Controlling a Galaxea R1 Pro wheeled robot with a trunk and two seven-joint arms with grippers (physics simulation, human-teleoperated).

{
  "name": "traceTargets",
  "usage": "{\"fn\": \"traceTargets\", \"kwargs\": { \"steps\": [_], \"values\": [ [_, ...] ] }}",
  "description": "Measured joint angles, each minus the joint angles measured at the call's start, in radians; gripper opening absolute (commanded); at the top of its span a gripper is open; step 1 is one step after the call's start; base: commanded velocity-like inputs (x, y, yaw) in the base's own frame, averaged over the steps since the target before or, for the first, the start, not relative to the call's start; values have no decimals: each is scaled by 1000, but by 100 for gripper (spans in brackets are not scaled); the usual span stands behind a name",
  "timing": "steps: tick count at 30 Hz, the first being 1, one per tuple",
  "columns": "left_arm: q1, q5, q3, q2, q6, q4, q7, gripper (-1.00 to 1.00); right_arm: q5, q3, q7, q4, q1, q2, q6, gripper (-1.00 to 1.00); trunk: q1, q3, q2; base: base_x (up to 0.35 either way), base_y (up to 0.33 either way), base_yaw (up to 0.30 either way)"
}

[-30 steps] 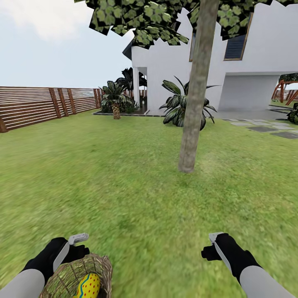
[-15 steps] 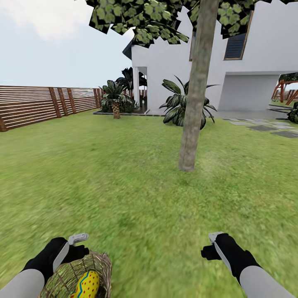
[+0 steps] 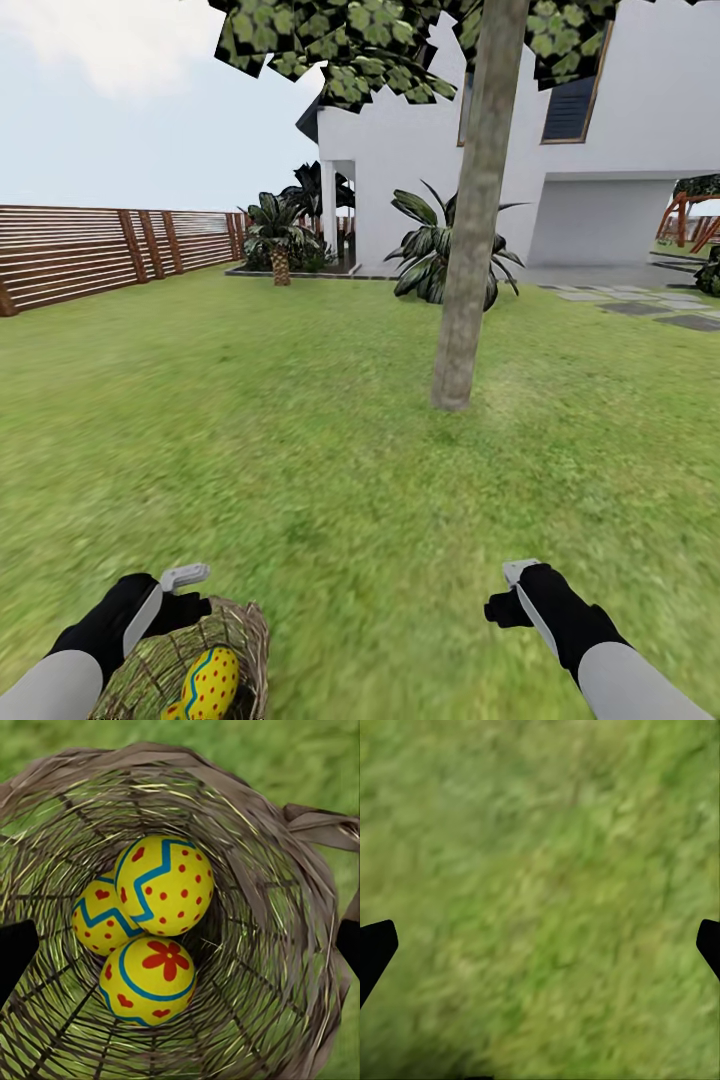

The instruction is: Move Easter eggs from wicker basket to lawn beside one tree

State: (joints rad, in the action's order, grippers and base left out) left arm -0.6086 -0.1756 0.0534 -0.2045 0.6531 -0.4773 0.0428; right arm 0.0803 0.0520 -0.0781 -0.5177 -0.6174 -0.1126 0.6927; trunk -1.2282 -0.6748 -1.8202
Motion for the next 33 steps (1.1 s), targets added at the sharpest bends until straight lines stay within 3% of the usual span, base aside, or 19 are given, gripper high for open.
{"fn": "traceTargets", "kwargs": {
  "steps": [19, 26, 33],
  "values": [
    [0, -1, 0, 0, 1, -2, 1, 100, 1, 2, 0, 0, 0, 1, 0, 100, -73, -60, -133, 0, 0, 0],
    [0, -1, 4, -18, 1, -5, 7, 100, 1, 2, 0, 0, 0, 1, 0, 100, -100, -81, -182, 0, 0, 0],
    [0, -2, 66, -34, 1, -6, 9, 100, 1, 2, 0, 1, 0, 5, 0, 100, -127, -103, -231, 0, 0, 0]
  ]
}}
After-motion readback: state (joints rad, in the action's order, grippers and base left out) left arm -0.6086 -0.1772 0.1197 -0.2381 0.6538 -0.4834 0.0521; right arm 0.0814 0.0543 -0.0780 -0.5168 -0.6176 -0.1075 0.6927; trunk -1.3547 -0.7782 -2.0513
